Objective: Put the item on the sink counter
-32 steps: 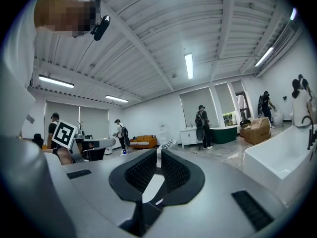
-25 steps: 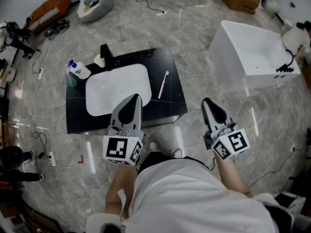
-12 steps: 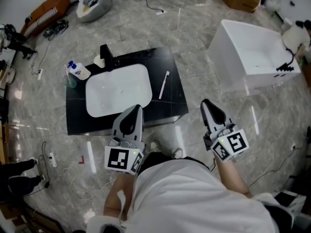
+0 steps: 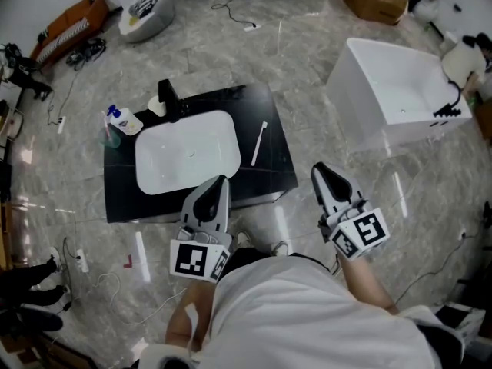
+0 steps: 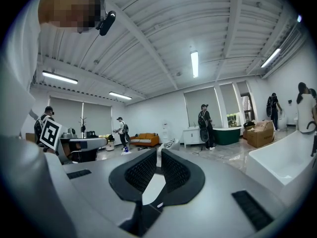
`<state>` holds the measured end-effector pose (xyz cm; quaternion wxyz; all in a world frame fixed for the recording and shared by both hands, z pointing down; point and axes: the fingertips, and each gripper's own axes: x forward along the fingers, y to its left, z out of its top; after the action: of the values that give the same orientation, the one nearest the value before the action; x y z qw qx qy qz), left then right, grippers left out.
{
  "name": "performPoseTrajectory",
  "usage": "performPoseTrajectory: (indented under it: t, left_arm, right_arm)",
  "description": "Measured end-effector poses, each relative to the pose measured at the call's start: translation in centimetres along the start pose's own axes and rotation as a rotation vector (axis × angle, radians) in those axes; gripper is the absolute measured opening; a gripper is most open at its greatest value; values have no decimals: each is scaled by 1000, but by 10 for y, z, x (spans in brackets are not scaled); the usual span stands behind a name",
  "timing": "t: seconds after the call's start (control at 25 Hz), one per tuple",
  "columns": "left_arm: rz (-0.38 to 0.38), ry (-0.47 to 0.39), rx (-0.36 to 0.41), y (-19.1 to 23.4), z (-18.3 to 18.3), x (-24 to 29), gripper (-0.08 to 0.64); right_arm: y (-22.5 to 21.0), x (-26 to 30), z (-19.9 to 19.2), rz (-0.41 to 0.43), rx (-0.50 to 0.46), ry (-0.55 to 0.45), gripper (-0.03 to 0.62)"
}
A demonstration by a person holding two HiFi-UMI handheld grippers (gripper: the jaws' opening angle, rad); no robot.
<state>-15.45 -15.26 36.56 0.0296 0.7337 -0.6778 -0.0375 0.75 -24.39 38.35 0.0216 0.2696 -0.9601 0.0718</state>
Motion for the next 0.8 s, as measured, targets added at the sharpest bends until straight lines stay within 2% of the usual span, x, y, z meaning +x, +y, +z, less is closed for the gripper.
performPoseTrajectory:
  t: [0.8]
  left_arm:
    - [-5, 10, -32, 19, -6, 4, 2]
  right_arm:
    - [8, 19, 7, 6, -20, -10, 49]
